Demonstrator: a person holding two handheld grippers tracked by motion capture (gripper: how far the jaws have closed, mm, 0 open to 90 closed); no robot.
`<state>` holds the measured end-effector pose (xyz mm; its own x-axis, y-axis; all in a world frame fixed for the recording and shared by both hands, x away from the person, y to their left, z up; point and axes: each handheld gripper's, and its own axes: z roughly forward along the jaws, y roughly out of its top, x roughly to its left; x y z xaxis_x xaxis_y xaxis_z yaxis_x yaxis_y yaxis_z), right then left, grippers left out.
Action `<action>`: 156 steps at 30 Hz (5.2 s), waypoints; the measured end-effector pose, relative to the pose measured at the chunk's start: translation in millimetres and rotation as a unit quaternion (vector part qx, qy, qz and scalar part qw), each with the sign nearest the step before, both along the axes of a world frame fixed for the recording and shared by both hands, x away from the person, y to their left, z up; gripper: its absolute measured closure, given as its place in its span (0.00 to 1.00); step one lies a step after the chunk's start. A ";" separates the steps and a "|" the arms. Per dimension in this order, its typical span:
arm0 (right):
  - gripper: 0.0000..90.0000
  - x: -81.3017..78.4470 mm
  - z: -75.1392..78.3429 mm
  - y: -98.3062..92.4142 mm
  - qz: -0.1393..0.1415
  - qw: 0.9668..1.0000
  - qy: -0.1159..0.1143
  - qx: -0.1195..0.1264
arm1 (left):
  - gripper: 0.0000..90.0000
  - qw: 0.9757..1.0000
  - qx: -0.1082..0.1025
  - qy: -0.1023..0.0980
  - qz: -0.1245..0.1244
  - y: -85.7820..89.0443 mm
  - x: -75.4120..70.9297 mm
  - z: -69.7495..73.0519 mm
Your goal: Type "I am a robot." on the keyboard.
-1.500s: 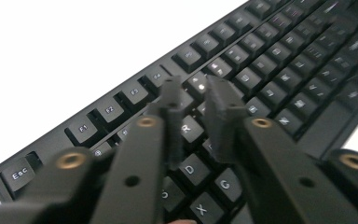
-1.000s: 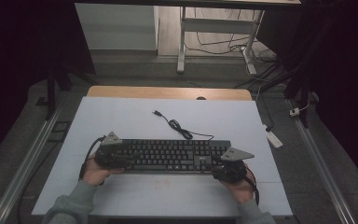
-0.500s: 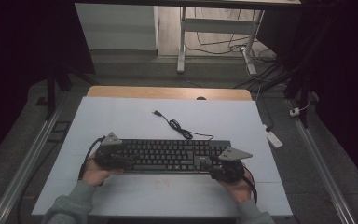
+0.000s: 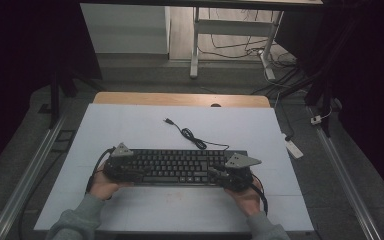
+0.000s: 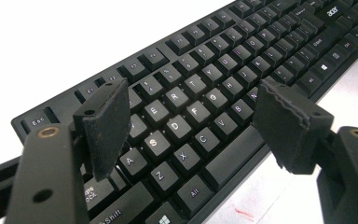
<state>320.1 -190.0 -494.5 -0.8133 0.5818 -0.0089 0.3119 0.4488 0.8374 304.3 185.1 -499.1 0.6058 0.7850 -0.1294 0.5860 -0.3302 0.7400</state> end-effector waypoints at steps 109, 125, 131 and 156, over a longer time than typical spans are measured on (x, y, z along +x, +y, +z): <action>0.64 5.8 -6.4 9.2 0.013 1.000 0.020 -0.004 | 0.34 1.000 0.013 -0.001 -0.001 -3.7 4.1 -3.3; 0.64 6.4 -6.6 8.0 0.009 1.000 0.018 -0.005 | 0.62 0.999 0.021 -0.006 -0.038 -24.7 7.4 -5.0; 0.64 6.4 -6.9 8.2 0.007 1.000 0.018 -0.010 | 0.78 0.998 0.025 -0.002 -0.053 -30.9 8.0 -8.4; 0.64 6.8 -7.6 7.2 0.005 1.000 0.018 -0.012 | 0.99 0.996 0.048 0.007 -0.081 -48.6 10.3 -17.9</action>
<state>326.9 -182.8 -502.1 -0.8191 0.5736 0.0065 0.3371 0.4721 0.8146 314.6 136.5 -517.0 0.7245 0.6859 -0.0682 0.5293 -0.4902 0.6925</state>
